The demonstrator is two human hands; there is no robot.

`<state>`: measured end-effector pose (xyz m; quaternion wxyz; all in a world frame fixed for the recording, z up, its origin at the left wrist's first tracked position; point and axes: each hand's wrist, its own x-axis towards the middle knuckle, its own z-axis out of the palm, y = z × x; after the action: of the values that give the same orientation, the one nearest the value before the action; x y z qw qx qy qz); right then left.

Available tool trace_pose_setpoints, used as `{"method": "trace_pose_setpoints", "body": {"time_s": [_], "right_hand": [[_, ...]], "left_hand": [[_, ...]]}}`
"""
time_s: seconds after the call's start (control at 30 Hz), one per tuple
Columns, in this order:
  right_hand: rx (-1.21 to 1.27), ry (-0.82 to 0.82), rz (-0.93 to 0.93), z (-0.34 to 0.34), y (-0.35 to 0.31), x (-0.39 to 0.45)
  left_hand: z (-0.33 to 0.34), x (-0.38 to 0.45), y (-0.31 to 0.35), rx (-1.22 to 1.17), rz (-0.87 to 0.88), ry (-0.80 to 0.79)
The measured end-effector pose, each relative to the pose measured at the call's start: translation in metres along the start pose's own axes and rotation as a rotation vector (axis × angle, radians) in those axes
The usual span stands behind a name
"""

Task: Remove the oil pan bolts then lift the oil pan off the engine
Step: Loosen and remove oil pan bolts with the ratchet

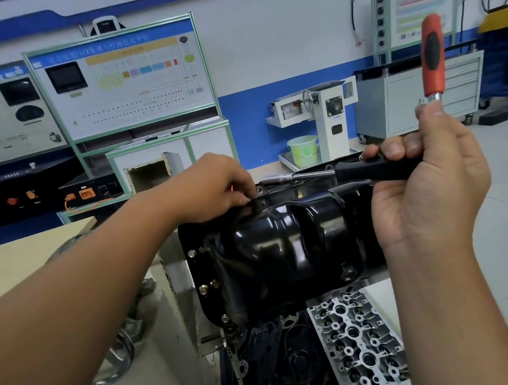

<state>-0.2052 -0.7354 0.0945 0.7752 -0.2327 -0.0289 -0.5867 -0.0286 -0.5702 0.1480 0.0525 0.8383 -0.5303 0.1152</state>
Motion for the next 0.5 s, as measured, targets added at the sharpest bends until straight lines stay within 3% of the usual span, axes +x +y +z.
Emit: {"method": "trace_pose_setpoints", "body": {"time_s": [0.13,0.3,0.4,0.5], "right_hand": [[-0.015,-0.004,-0.001,0.000,-0.001,0.000],[-0.023,0.011,-0.022,0.001,-0.002,-0.002],[-0.043,0.104,-0.090,0.003,-0.001,-0.005],[-0.138,0.168,-0.172,0.001,-0.003,0.000]], "left_hand": [[0.003,-0.001,0.000,-0.011,-0.010,0.002],[-0.005,-0.002,0.001,-0.041,-0.131,0.232],[-0.005,0.002,0.013,-0.250,-0.264,0.399],[0.001,0.014,0.027,-0.391,-0.363,0.413]]}}
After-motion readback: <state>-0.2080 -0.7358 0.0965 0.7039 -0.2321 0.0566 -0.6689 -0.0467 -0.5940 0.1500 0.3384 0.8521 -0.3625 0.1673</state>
